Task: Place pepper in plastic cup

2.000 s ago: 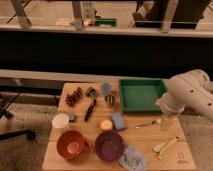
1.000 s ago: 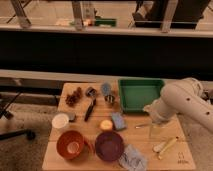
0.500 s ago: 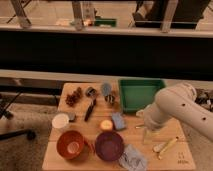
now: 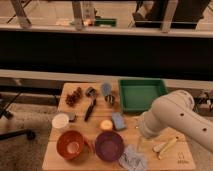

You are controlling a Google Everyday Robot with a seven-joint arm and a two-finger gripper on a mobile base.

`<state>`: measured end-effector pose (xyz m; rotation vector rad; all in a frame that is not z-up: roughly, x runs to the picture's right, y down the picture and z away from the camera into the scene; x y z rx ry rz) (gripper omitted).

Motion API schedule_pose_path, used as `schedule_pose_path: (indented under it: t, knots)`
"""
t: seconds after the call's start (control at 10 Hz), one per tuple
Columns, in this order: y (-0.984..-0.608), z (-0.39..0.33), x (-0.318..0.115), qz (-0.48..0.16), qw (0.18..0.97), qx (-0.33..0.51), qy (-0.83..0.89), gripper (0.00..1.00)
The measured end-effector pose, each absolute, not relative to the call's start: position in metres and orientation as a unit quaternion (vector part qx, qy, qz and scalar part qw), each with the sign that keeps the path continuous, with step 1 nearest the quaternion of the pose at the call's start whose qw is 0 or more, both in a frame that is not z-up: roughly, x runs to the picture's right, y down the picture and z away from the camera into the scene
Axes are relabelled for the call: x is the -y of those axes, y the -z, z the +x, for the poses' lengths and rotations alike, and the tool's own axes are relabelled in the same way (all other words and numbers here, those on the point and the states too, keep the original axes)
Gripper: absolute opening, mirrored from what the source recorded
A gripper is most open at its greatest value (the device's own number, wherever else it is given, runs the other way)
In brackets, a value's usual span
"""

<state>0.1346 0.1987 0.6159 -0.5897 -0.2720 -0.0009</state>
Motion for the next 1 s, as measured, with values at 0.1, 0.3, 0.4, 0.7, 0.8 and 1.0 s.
schedule_pose_path:
  t: [0.1,0.3,0.4,0.7,0.8,1.0]
  knots:
    - [-0.614,0.128,-0.202,-0.285,0.949,0.137,0.002,0.80]
    - [-0.616,0.105,-0.208,-0.282,0.949,0.144,0.010,0.80]
    - [-0.617,0.094,-0.211,-0.281,0.948,0.148,0.013,0.80]
    - [-0.622,0.062,-0.218,-0.283,0.946,0.158,0.023,0.80]
    - [-0.623,0.055,-0.219,-0.284,0.945,0.160,0.024,0.80]
    - [-0.624,0.044,-0.225,-0.288,0.943,0.166,0.025,0.80]
